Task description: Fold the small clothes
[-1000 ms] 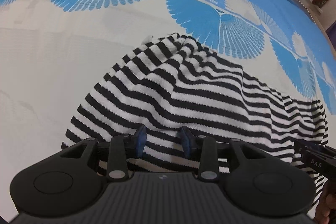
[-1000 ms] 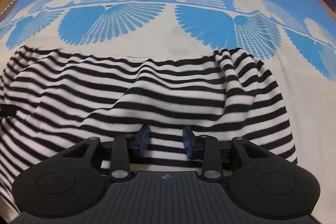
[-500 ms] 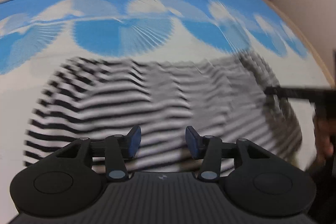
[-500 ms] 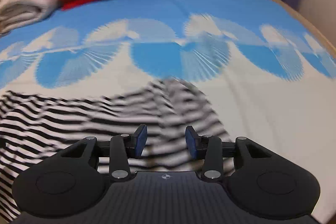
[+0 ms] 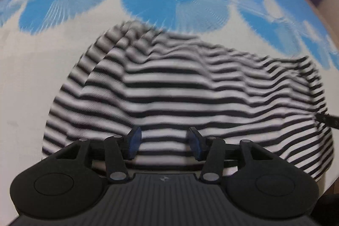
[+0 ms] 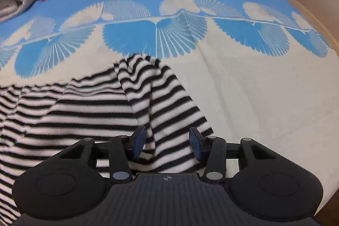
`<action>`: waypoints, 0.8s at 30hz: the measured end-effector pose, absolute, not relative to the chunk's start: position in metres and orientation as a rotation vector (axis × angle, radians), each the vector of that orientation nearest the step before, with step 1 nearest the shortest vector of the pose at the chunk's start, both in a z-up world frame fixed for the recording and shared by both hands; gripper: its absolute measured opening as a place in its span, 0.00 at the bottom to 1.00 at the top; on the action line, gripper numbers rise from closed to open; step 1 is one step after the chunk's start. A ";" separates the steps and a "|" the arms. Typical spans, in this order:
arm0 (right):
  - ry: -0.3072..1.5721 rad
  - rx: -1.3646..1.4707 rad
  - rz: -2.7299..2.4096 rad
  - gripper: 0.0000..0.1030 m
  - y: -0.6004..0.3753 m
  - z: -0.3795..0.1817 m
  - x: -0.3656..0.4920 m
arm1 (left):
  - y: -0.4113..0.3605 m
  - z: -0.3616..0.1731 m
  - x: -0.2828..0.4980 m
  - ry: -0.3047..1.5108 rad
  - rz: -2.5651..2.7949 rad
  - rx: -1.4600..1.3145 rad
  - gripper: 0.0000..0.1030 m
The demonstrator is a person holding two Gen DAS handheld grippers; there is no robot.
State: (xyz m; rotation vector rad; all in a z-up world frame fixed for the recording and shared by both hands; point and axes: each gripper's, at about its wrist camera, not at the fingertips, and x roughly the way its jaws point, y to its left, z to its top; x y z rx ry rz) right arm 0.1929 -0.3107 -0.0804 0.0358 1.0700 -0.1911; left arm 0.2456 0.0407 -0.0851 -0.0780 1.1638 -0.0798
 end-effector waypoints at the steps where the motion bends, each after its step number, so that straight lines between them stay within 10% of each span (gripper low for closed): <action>1: 1.117 0.022 -0.212 0.46 -0.314 -0.087 0.193 | 0.045 -0.082 0.244 1.144 -0.068 -0.095 0.51; 18: 0.659 0.214 -0.089 0.47 -0.323 0.022 0.091 | 0.092 -0.022 0.153 0.850 -0.022 -0.157 0.50; 24: 0.670 0.230 -0.124 0.47 -0.329 0.013 0.072 | 0.120 -0.022 0.121 0.860 -0.042 -0.230 0.14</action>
